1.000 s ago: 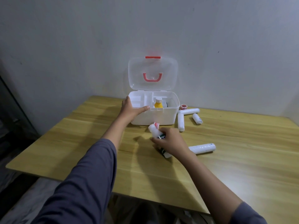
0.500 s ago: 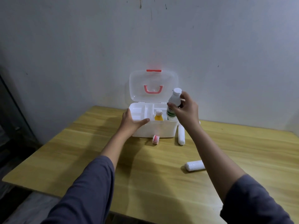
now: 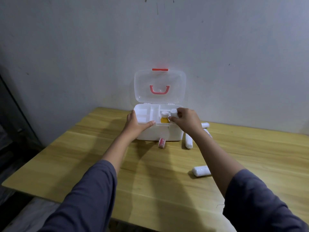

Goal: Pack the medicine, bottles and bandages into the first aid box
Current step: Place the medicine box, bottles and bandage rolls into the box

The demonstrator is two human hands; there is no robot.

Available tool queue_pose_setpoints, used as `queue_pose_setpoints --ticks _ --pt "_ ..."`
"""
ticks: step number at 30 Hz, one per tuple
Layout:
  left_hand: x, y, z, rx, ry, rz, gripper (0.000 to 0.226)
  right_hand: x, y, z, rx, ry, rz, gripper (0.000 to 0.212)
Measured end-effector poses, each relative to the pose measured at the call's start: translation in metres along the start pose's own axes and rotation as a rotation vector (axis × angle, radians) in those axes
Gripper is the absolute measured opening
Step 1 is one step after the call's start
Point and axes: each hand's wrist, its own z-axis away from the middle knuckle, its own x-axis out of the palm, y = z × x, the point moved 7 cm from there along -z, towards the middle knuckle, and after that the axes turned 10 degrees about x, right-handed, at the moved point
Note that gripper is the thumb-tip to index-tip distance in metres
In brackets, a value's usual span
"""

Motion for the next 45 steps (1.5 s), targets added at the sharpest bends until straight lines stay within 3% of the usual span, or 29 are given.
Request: queue_pose_setpoints --ticks 4,7,14,20,24,28,33,38,45 --pt "-0.006 0.01 -0.012 0.016 0.017 -0.002 0.103 -0.007 -0.009 -0.012 -0.022 0.0 0.029 0.04" --pt "-0.012 0.016 -0.022 0.02 0.025 -0.007 0.103 -0.012 -0.017 -0.022 -0.055 -0.007 -0.016 0.018" --pt "-0.038 0.017 -0.044 0.001 0.029 -0.06 0.106 -0.016 -0.034 -0.03 -0.099 -0.008 -0.15 0.031" --pt "-0.061 0.007 -0.057 -0.024 0.097 -0.096 0.107 -0.017 0.002 0.009 -0.032 0.078 -0.205 0.033" --pt "-0.088 0.013 -0.071 -0.027 0.149 -0.136 0.108 -0.008 0.019 0.031 0.062 0.191 -0.059 0.058" --pt "-0.1 0.007 -0.071 -0.042 0.165 -0.145 0.108 0.02 0.035 0.049 0.284 0.093 0.085 0.09" --pt "-0.09 -0.001 -0.057 -0.055 0.158 -0.123 0.107 0.041 0.038 0.058 0.271 0.063 0.013 0.098" --pt "-0.061 0.01 -0.037 -0.013 0.091 -0.105 0.104 0.038 0.043 0.054 0.233 0.041 -0.052 0.094" --pt "-0.011 0.023 -0.003 0.036 0.001 -0.048 0.097 0.014 0.078 0.055 0.241 0.027 -0.029 0.067"
